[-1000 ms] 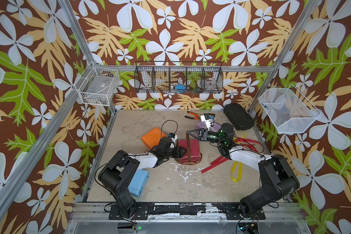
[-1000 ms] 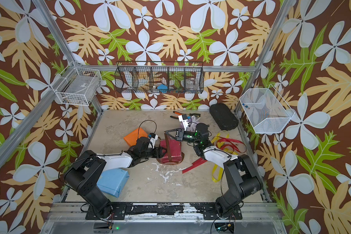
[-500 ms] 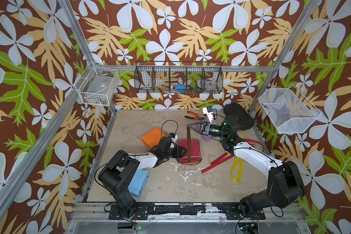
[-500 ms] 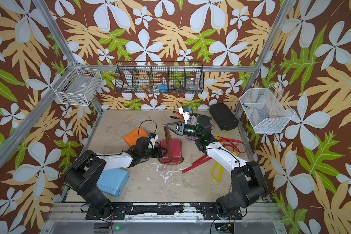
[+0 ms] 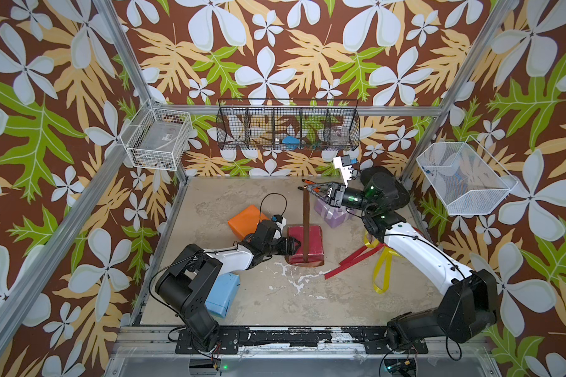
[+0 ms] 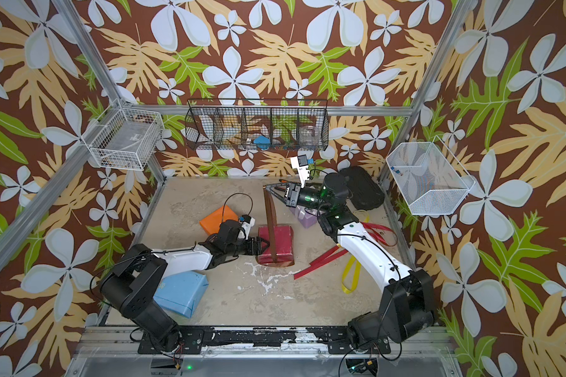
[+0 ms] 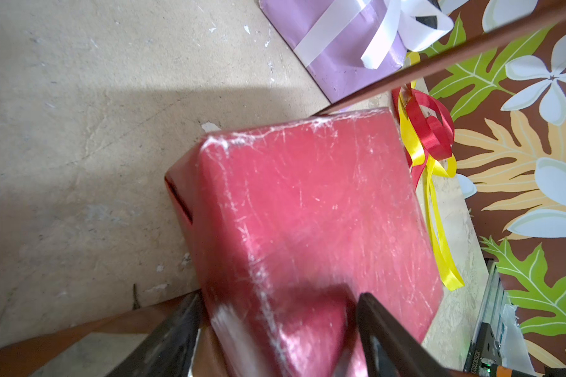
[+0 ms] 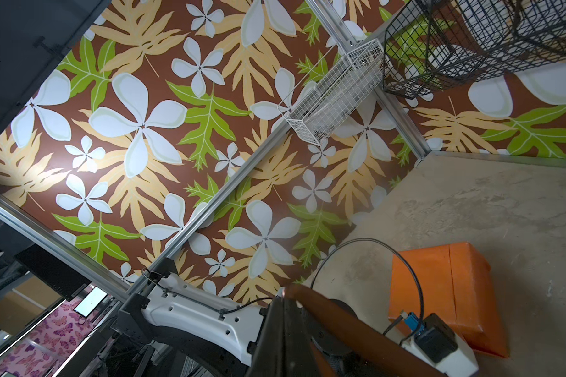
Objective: Untie the ribbon bows on the gift boxes
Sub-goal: Pull the ribbon from the gift box.
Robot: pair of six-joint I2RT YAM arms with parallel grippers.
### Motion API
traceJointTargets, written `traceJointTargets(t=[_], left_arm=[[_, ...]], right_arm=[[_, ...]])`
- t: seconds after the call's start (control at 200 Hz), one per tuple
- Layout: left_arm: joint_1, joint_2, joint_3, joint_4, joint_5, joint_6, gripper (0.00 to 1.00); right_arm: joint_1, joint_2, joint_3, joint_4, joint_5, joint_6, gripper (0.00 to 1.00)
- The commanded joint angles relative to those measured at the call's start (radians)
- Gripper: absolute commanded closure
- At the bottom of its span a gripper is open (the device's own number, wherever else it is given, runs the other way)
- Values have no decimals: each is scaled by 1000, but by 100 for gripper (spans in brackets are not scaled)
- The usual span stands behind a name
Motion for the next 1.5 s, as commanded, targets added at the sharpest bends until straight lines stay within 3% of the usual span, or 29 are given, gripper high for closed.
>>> traceJointTargets(t=[0.0,0.415,0.696,0.756,0.781,0.806,1.091,1.491], left_arm=[[0,13,4,-53,4,13,23],[-3,46,25,-54,32,3,23],[-8,38,50,-59,53,-15,22],[-7,28,59,-60,56,-23,16],[-7,23,63,-60,56,-26,3],[-7,19,65,-57,52,-28,1],[-12,70,128,-44,37,-33,0],[-42,161,156,-53,-38,-9,2]], right_arm=[[1,-8,37,6,15,-30,100],[2,0,163,-59,20,-52,100],[2,9,110,-54,23,-67,100],[3,9,92,-43,24,-65,100],[3,9,88,-41,23,-65,100],[3,10,82,-38,24,-64,100],[2,16,56,0,21,-47,100],[2,-7,136,-22,14,-44,100]])
